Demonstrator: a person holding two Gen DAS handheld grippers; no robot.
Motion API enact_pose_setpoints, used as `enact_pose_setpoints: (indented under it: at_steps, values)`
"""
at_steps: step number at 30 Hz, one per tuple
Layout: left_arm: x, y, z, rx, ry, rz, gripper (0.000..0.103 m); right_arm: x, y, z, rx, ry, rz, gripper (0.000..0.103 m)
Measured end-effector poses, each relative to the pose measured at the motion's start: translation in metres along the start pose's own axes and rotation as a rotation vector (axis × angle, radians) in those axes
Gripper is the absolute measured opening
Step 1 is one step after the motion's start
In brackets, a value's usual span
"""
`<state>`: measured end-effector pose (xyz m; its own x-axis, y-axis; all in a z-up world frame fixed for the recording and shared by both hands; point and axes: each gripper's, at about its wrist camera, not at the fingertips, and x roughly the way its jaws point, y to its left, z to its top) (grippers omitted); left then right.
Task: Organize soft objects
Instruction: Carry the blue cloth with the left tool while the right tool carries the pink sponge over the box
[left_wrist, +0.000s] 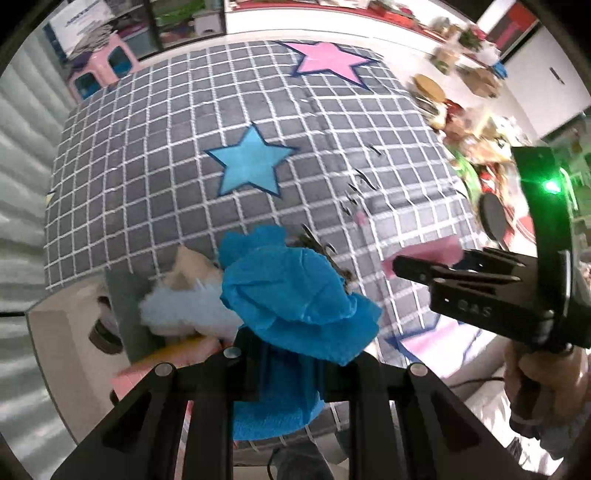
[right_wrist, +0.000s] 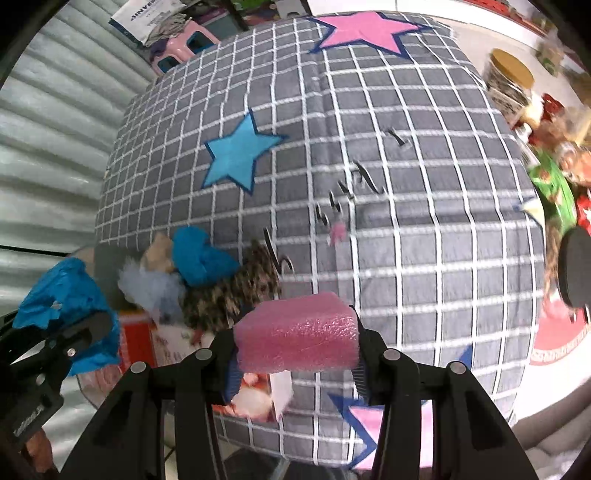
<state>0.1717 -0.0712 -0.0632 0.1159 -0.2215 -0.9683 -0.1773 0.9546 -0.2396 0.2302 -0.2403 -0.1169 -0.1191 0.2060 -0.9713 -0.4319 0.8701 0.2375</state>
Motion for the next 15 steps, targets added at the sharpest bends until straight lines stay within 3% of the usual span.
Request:
enact_pose_setpoints:
  at_steps: [15]
  values:
    - [-0.021,-0.002,-0.085,0.088,0.005,-0.056,0.021,-0.007,0.028,-0.078,0.006,0.013,-0.044,0.049]
